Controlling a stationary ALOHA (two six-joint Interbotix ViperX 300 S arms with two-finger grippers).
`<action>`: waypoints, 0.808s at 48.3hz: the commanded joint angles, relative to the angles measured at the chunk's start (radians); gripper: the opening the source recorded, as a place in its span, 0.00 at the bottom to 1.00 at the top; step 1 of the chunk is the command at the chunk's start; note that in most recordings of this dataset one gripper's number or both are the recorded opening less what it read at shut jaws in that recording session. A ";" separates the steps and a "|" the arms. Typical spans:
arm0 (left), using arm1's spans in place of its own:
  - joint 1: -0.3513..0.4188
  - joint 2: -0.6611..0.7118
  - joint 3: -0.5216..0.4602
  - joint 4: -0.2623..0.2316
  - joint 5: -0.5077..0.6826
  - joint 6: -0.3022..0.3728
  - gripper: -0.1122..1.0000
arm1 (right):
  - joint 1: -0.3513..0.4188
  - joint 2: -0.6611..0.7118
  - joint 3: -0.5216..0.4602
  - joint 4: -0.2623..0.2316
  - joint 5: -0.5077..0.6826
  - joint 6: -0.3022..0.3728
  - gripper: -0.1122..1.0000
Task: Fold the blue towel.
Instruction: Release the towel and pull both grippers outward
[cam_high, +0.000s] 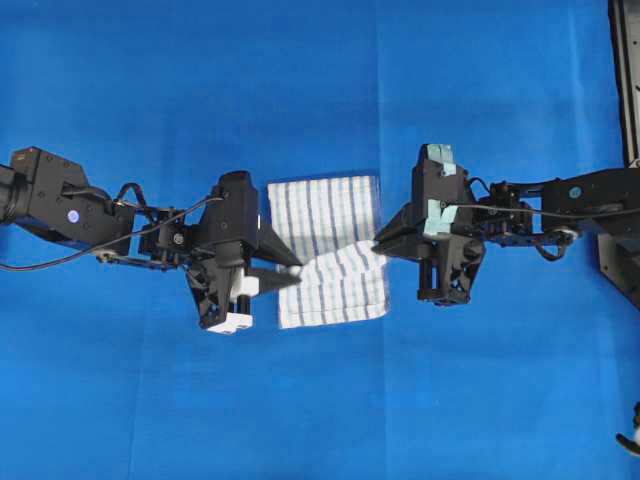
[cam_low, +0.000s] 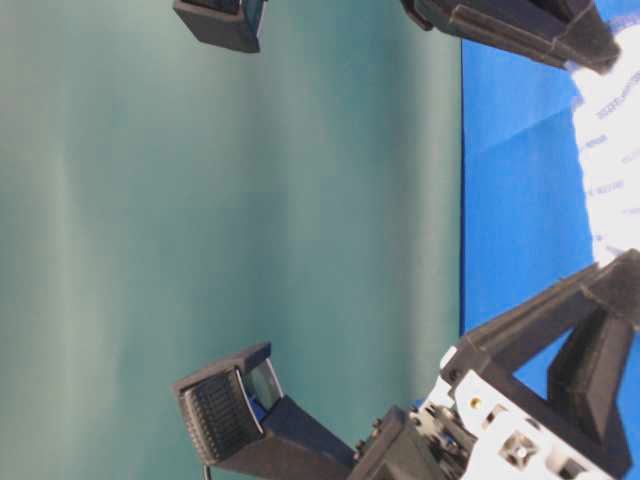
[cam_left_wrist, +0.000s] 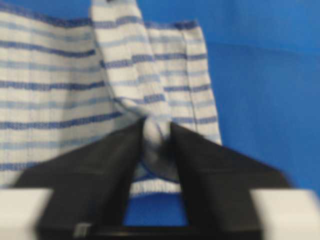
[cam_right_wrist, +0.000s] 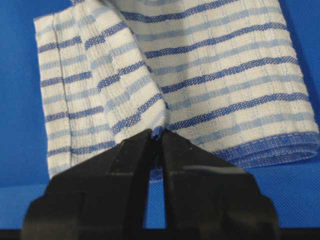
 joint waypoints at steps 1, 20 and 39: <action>-0.003 -0.021 -0.008 0.002 -0.002 0.002 0.44 | 0.008 -0.009 -0.020 0.002 -0.005 0.000 0.37; 0.017 -0.221 0.032 0.003 0.156 0.051 0.68 | 0.008 -0.130 -0.015 -0.037 0.061 -0.021 0.89; 0.018 -0.445 0.107 0.003 0.261 0.127 0.67 | -0.066 -0.442 0.040 -0.120 0.189 -0.060 0.89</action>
